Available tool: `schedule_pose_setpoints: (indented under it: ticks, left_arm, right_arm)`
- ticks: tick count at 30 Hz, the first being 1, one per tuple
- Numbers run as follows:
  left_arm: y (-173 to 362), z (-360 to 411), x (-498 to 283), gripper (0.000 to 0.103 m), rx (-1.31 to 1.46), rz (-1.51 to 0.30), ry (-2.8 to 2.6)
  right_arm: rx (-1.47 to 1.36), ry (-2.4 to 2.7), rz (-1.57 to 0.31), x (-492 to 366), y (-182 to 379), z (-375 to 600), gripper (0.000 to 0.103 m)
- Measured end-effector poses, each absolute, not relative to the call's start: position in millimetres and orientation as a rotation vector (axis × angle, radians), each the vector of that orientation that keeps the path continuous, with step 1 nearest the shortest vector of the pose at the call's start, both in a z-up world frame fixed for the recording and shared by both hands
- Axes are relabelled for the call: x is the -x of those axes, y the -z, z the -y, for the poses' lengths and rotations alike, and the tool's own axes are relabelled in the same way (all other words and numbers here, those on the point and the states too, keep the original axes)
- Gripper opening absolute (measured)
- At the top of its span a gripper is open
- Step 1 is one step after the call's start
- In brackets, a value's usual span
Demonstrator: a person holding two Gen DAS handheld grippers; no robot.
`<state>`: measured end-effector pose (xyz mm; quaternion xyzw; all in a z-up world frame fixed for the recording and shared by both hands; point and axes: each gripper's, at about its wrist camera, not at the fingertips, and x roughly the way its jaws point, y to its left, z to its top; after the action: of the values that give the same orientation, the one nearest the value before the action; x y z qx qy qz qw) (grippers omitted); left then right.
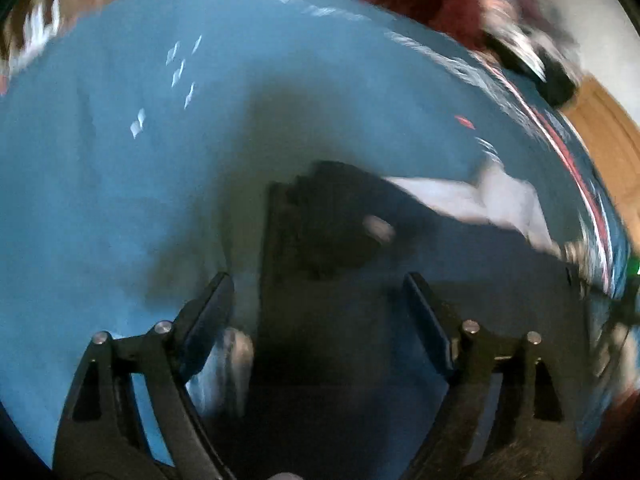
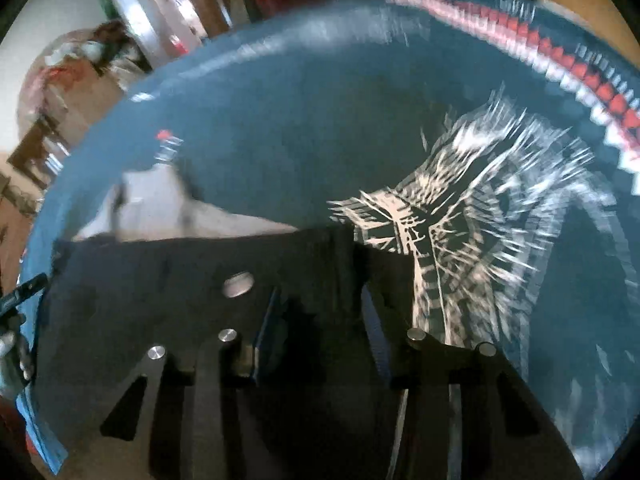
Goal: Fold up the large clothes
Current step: 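Lift the hem with both grippers and fold it toward the collar, then open both grippers and release the folded hem onto the shirt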
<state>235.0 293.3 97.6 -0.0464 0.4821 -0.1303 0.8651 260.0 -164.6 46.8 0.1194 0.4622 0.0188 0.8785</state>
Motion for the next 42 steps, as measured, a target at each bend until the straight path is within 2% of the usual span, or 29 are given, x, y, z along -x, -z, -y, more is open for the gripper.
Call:
schedule_pose_setpoints:
  ticks: [3, 7, 11, 14, 15, 17, 18, 19, 20, 21, 24, 26, 27, 28, 32, 34, 35, 37, 42]
  left_arm:
    - [-115, -263, -162, 0.085, 0.023, -0.932, 0.415]
    - [-94, -245, -94, 0.085, 0.054, -0.927, 0.536]
    - [-72, -251, -84, 0.081, 0.056, -0.949, 0.489]
    - [-74, -308, -93, 0.080, 0.175, -0.944, 0.361]
    - [-73, -326, -95, 0.074, 0.218, -0.942, 0.332]
    - [-72, -362, -93, 0.073, 0.251, -0.945, 0.238]
    - [-70, -376, -92, 0.069, 0.258, -0.955, 0.207]
    - [-70, -392, -90, 0.056, 0.307, -0.954, 0.216]
    - [-72, -400, -87, 0.052, 0.333, -0.956, 0.210]
    - [-76, -405, -84, 0.053, 0.331, -0.956, 0.195]
    - [-93, -398, -66, 0.070, 0.242, -0.941, 0.156]
    - [-102, -373, -48, 0.074, 0.158, -0.923, 0.184]
    - [-99, -353, -36, 0.077, 0.108, -0.913, 0.186]
    - [-97, -338, -26, 0.081, 0.077, -0.906, 0.186]
    - [-67, -303, -14, 0.090, 0.074, -0.954, 0.181]
    - [-54, -297, -18, 0.103, 0.058, -0.969, 0.135]
    - [-53, -292, -21, 0.103, 0.031, -0.969, 0.116]
    - [-54, -285, -26, 0.103, -0.013, -0.993, 0.070]
    - [-57, -281, -25, 0.103, -0.018, -1.008, -0.008]
  right_arm:
    - [-0.219, -0.138, -0.896, -195, -69, 117, 0.048]
    - [-0.092, -0.268, -0.906, -121, -55, 25, 0.048]
    - [0.058, -0.313, -0.923, -90, -28, -39, 0.047]
    - [-0.011, -0.254, -0.952, -90, -20, -13, 0.046]
    - [-0.005, -0.214, -0.950, -89, -22, 1, 0.046]
    - [-0.012, -0.159, -0.960, -87, -26, 30, 0.045]
    - [-0.029, -0.159, -0.973, -86, -28, 48, 0.040]
    - [-0.013, -0.101, -0.985, -82, -29, 64, 0.047]
    - [-0.004, -0.049, -0.989, -78, -32, 76, 0.052]
    - [-0.039, -0.010, -0.983, -70, -40, 93, 0.055]
    - [-0.093, 0.048, -0.931, -41, -66, 110, 0.056]
    - [-0.098, 0.065, -0.895, -20, -75, 109, 0.067]
    - [-0.099, 0.072, -0.883, -11, -74, 106, 0.077]
    - [-0.099, 0.076, -0.880, -4, -71, 102, 0.079]
    - [-0.108, 0.083, -0.945, 17, -40, 96, 0.079]
    - [-0.097, 0.093, -0.989, 17, -23, 92, 0.083]
    - [-0.097, 0.100, -1.019, 15, -10, 88, 0.086]
    - [-0.093, 0.103, -0.993, 19, -7, 85, 0.100]
    - [-0.107, 0.143, -0.985, 14, -3, 84, 0.103]
